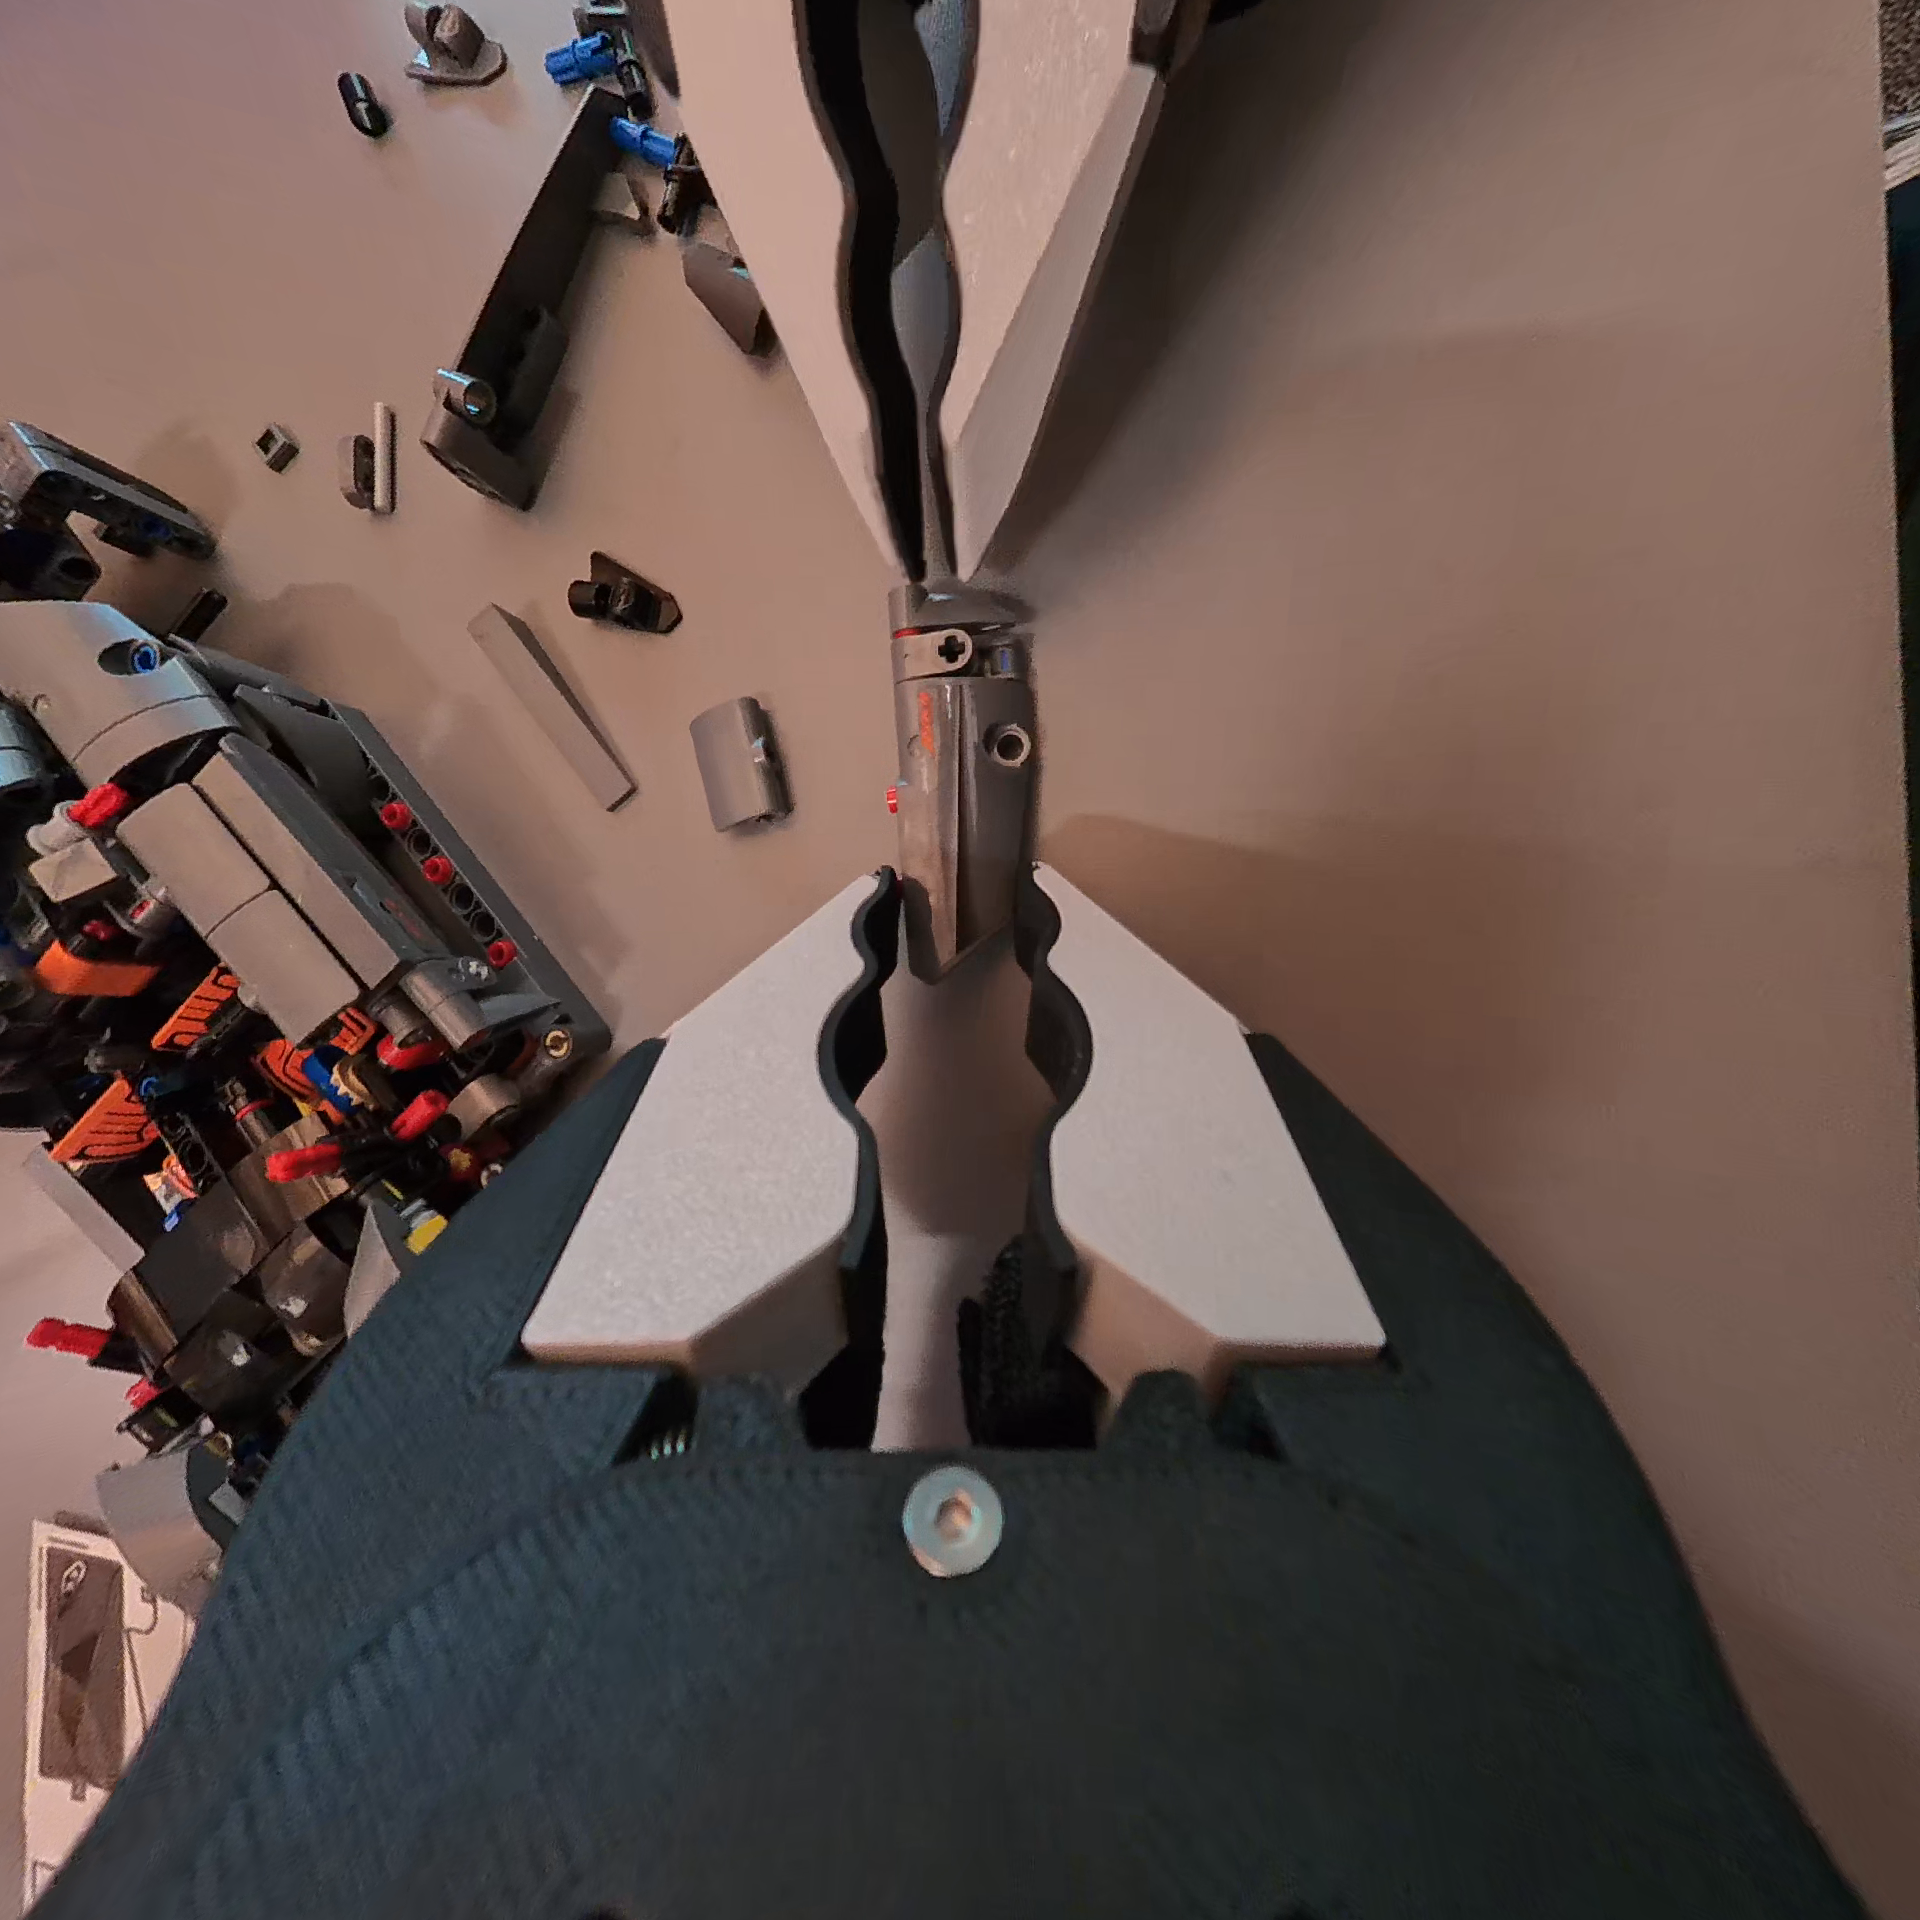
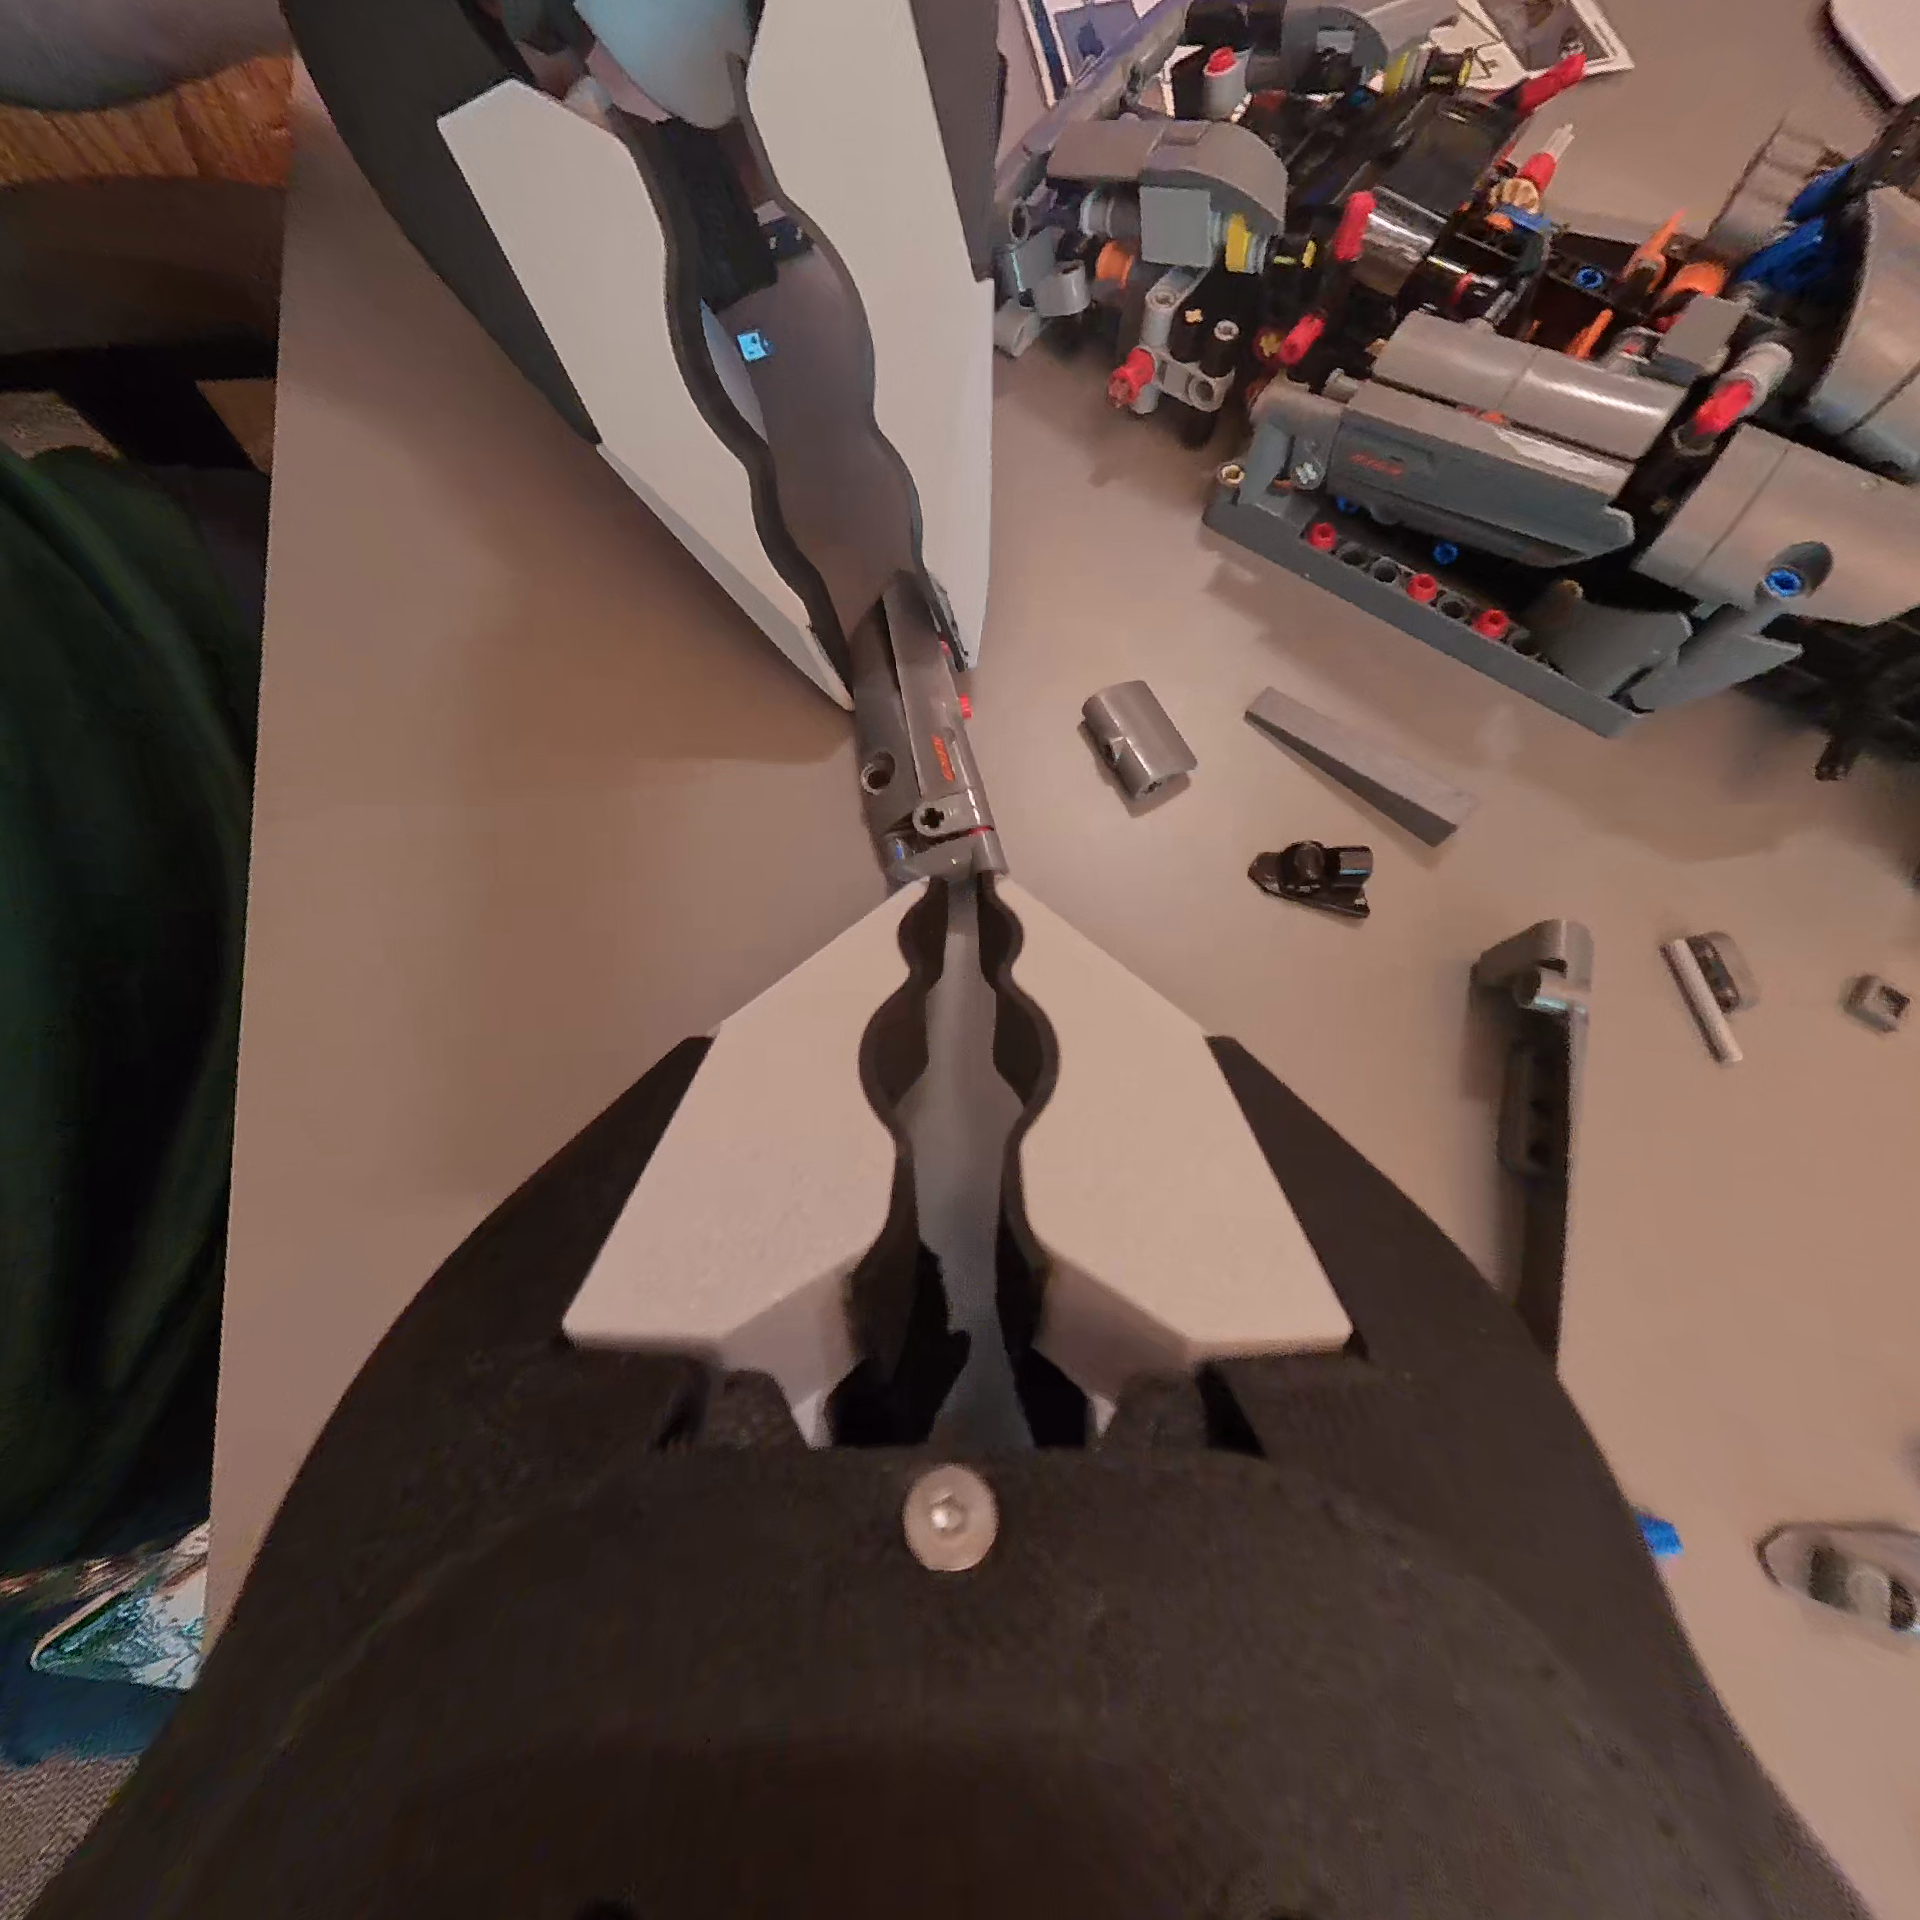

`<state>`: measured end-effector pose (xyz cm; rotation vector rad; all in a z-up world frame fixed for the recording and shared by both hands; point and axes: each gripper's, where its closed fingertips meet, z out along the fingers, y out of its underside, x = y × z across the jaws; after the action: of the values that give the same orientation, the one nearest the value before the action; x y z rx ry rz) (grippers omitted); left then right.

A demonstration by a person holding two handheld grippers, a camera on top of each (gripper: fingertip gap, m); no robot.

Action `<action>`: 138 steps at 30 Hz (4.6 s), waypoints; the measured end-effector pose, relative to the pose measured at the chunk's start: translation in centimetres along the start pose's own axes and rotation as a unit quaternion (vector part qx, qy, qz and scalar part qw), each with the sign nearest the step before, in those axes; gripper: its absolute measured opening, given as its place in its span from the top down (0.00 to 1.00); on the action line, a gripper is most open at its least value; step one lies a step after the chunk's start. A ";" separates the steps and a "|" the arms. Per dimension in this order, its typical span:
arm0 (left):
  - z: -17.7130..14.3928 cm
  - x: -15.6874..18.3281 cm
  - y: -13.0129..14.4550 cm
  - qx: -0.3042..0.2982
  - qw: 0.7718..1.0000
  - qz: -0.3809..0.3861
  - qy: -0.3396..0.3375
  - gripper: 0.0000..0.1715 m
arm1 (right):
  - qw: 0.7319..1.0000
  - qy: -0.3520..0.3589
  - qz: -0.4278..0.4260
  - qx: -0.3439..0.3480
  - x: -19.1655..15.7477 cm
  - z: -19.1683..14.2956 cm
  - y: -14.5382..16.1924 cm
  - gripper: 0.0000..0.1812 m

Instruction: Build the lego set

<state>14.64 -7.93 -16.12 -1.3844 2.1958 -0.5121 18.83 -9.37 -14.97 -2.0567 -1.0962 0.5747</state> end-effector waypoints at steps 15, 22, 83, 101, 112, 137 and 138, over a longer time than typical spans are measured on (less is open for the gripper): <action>0.0 0.1 0.0 -0.010 1.000 0.004 0.005 0.89 | 1.000 -0.007 -0.012 -0.003 0.3 0.3 -0.2 1.00; 0.0 0.2 0.0 -0.007 1.000 0.002 0.009 0.89 | 1.000 -0.016 -0.019 -0.008 0.2 0.4 -0.2 1.00; -2.7 -3.5 -1.6 -0.019 0.954 0.178 -0.239 0.88 | 0.997 -0.040 0.013 0.057 0.7 -0.3 -4.1 0.90; -8.8 -8.7 -5.3 0.187 0.942 -0.101 -0.258 0.69 | 0.958 0.139 -0.115 0.224 4.7 -5.7 -9.6 0.90; -8.0 -8.3 -8.6 0.298 0.926 -0.215 -0.089 0.79 | 0.942 0.172 -0.165 0.238 3.7 -6.0 -10.4 0.90; -9.5 -7.6 -11.0 0.441 0.836 -0.320 0.059 0.98 | 0.934 0.153 -0.105 0.306 3.9 -7.5 -11.5 0.86; -9.6 -7.7 -11.0 0.443 0.834 -0.323 0.060 0.99 | 0.934 0.155 -0.098 0.306 4.1 -7.5 -11.4 0.84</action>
<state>19.81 -4.99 -0.73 -1.4790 1.1537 -1.6349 20.12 -4.54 -1.56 -1.4141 -0.7925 0.4044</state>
